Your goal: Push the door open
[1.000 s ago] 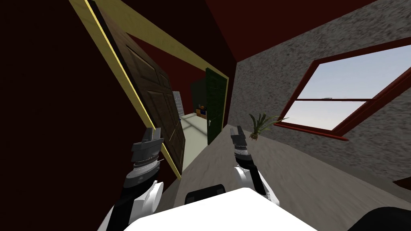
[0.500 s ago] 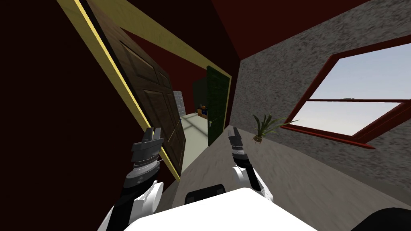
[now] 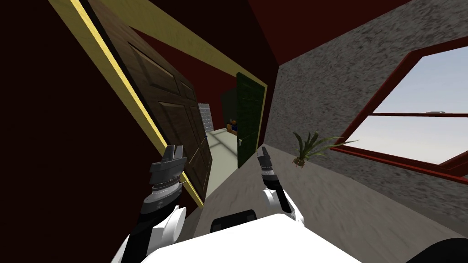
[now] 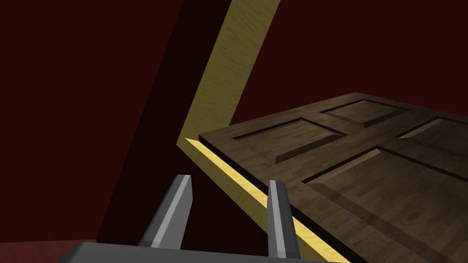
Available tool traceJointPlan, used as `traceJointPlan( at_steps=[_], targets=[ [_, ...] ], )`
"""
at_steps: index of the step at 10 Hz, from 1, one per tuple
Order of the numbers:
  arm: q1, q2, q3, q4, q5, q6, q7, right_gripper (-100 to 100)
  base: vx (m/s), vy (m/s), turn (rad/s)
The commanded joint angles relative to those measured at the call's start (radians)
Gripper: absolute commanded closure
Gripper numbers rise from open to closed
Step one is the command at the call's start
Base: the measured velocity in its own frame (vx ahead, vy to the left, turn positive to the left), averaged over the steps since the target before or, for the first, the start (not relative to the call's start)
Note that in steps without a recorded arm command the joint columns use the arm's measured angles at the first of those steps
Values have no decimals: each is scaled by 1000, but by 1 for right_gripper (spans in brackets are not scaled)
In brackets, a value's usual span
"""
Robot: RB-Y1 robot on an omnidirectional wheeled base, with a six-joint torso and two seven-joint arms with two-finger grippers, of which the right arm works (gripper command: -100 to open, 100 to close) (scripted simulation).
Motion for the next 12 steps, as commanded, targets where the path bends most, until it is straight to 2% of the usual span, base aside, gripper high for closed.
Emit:
traceJointPlan(
  at_steps=[1, 12],
  targets=[
    [-18, -4, 5, 41, -1, -3, 1, -100, 69, -89, 112],
    [-144, -25, 32, 340, -13, -31, -1, -100, 79, -107, 103]
  ],
)
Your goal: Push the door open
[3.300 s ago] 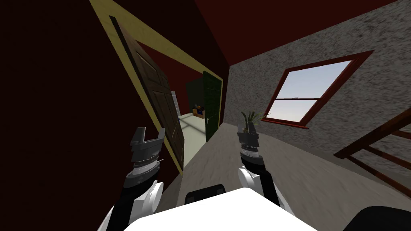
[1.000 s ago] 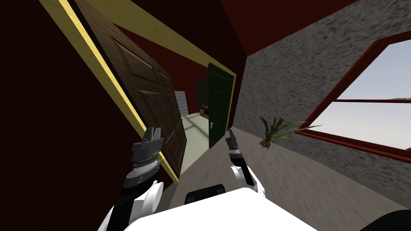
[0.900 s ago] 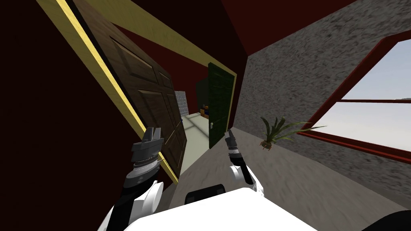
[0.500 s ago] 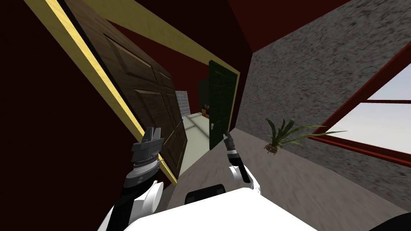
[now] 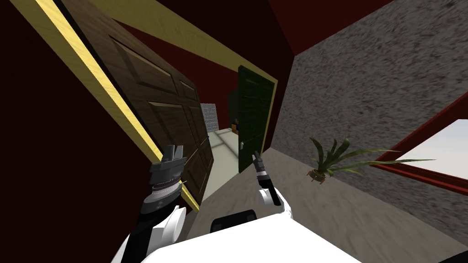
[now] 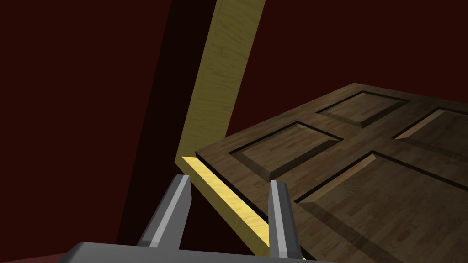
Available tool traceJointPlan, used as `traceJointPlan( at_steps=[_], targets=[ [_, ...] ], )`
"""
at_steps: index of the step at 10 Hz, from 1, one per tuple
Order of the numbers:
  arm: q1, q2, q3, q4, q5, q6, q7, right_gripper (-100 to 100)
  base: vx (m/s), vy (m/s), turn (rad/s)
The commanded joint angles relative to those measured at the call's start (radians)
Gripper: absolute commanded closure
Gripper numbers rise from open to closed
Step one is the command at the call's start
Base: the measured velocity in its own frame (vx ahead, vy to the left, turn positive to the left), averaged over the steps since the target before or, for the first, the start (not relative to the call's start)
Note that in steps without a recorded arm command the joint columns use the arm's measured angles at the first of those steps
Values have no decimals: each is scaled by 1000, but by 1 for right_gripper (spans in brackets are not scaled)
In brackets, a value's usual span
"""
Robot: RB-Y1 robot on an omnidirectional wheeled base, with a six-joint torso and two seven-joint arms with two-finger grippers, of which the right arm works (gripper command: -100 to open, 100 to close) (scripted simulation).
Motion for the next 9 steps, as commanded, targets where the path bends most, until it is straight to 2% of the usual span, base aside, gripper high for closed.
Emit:
traceJointPlan(
  at_steps=[1, 5, 6, 7, 9],
  targets=[
    [-19, 1, 5, 44, -1, -2, 2, -100, 74, -99, 102],
    [-67, 0, 15, 156, -5, -13, 1, -100, 62, -111, 107],
    [-79, 0, 18, 179, -7, -15, 1, -100, 65, -111, 121],
    [-79, 0, 18, 184, -7, -15, 1, -100, 43, -70, 47],
    [-102, 1, 23, 240, -9, -21, 0, -100, 37, -73, 82]
  ],
)
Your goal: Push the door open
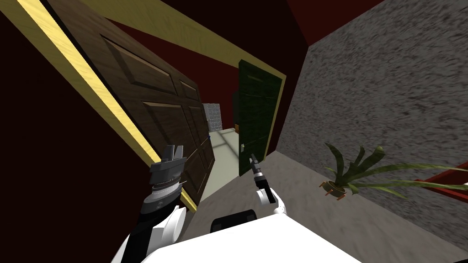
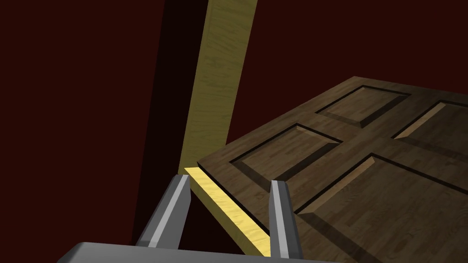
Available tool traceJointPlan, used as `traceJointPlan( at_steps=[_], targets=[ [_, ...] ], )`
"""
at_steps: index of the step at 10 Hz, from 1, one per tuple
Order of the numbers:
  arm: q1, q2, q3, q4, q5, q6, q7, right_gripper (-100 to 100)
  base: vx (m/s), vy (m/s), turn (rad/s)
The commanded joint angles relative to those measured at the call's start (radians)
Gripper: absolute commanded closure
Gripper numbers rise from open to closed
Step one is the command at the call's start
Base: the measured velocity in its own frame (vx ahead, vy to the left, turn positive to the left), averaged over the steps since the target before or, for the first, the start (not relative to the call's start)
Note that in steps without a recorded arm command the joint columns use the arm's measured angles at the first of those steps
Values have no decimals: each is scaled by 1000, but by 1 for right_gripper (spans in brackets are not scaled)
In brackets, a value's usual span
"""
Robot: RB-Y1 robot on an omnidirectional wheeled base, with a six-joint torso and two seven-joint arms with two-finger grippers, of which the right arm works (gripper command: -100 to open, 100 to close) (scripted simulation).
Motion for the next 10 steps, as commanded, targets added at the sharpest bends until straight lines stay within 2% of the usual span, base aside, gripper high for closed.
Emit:
traceJointPlan(
  at_steps=[1, 10],
  targets=[
    [-16, 1, 4, 34, -2, 3, 0, -100, 61, -118, 113],
    [-116, 15, 25, 268, -11, -20, -2, -100, 57, -114, 101]
  ],
)
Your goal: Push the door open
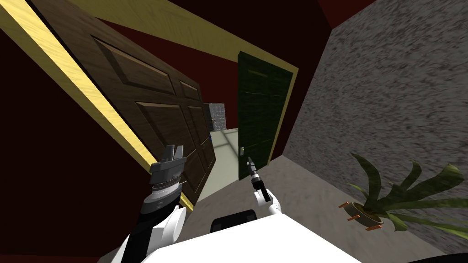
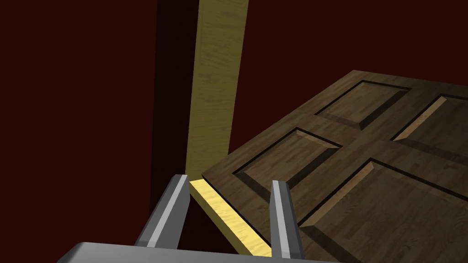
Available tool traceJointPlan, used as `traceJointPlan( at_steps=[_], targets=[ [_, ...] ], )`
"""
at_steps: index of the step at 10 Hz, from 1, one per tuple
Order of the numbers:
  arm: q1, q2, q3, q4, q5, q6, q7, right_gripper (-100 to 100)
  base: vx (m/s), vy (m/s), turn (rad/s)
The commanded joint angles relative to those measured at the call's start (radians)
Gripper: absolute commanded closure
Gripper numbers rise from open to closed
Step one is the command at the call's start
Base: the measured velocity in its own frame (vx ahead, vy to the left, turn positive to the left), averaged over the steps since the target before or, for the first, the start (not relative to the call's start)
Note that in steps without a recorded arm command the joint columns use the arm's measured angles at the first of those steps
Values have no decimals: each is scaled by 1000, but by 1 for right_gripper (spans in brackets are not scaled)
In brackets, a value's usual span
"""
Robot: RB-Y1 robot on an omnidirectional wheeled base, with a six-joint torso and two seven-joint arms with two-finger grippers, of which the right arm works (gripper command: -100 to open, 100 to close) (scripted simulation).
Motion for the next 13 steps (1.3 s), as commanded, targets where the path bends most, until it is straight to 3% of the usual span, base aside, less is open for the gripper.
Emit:
traceJointPlan(
  at_steps=[1, 13],
  targets=[
    [-16, 3, 3, 39, -2, -3, -1, -100, 41, -127, 102],
    [-127, 42, 27, 300, -12, -28, -2, -100, 46, -104, 82]
  ],
)
